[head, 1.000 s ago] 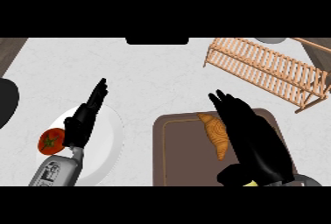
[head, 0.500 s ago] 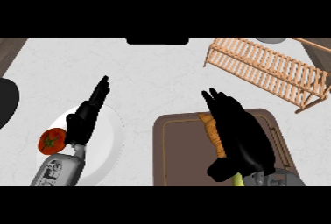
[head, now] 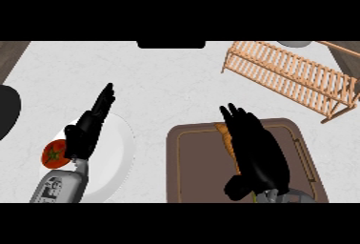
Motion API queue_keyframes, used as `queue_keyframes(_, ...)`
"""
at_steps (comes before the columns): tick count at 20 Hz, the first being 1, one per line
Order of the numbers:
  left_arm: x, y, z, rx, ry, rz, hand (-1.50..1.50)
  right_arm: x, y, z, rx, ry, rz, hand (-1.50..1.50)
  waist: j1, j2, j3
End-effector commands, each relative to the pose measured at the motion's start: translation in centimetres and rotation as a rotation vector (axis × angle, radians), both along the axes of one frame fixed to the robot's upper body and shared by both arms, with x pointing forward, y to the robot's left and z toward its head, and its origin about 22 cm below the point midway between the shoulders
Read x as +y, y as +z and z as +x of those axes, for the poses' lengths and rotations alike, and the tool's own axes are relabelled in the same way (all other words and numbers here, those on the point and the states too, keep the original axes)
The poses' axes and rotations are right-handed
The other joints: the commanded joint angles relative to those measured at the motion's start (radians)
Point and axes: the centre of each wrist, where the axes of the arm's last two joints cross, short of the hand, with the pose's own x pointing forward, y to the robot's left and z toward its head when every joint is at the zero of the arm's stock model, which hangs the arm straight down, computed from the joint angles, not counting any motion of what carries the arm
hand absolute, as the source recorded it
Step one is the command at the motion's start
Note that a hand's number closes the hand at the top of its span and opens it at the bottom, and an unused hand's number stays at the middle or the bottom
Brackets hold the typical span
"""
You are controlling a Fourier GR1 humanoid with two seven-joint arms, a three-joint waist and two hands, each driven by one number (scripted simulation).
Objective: Pick the croissant from the tray and place it in the tiered shelf
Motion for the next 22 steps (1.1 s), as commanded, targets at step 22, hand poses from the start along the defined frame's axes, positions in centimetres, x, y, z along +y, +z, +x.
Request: queue_keyframes(22,-1.3,-0.4,-0.1,0.003,-0.013,-0.004,0.0,-0.5,-4.6,3.5,0.055,-0.058,-0.099,-1.5,0.0,0.0,0.0)
